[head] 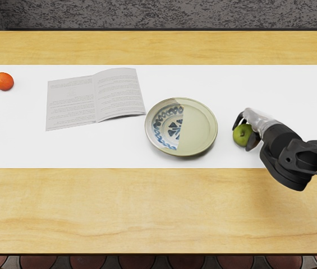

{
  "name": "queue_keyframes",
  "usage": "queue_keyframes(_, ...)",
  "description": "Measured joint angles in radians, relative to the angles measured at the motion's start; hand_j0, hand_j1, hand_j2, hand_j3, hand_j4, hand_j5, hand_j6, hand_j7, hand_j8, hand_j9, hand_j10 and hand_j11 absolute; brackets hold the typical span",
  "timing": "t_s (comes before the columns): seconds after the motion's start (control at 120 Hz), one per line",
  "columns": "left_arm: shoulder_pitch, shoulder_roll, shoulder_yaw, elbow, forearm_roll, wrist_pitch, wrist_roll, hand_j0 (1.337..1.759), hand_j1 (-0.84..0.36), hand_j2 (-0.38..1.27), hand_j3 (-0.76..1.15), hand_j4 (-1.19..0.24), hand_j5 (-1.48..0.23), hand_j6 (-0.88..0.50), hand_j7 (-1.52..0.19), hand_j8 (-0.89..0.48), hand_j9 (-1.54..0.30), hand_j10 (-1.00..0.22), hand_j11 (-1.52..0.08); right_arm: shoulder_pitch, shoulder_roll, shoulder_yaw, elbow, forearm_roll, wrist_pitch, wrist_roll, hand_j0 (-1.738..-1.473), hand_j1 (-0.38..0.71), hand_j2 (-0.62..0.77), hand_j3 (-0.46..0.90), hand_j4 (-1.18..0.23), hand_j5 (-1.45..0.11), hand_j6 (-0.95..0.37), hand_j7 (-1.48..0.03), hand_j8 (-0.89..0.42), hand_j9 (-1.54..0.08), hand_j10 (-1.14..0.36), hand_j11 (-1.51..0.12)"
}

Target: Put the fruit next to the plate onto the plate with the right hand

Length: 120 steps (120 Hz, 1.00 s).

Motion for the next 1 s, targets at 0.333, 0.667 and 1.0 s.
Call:
queue_keyframes(0.333, 0.0, 0.0, 0.001, 0.0, 0.0, 0.0, 0.0, 1.658, 0.35, 0.0, 0.0, 0.0, 0.0, 0.0, 0.0, 0.0, 0.0, 0.0, 0.0, 0.053, -0.072, 0.007, 0.104, 0.003, 0.007, 0.0, -1.652, 0.19, 0.14, 0.0, -0.59, -0.86, -0.43, -0.86, -0.4, -0.87, -0.64, -0.87)
queue_keyframes(0.667, 0.0, 0.0, 0.0, 0.0, 0.0, 0.0, 0.0, 1.658, 0.35, 0.0, 0.0, 0.0, 0.0, 0.0, 0.0, 0.0, 0.0, 0.0, 0.0, 0.172, -0.109, 0.01, 0.212, 0.053, 0.016, 0.001, -1.652, 0.18, 0.14, 0.0, -0.59, -0.87, -0.43, -0.86, -0.4, -0.87, -0.65, -0.87)
queue_keyframes(1.0, 0.0, 0.0, -0.002, 0.0, 0.0, 0.0, 0.0, 1.658, 0.35, 0.0, 0.0, 0.0, 0.0, 0.0, 0.0, 0.0, 0.0, 0.0, 0.0, 0.307, -0.017, 0.01, 0.22, 0.185, 0.032, 0.001, -1.653, 0.2, 0.16, 0.0, -0.58, -0.87, -0.41, -0.86, -0.39, -0.88, -0.64, -0.88)
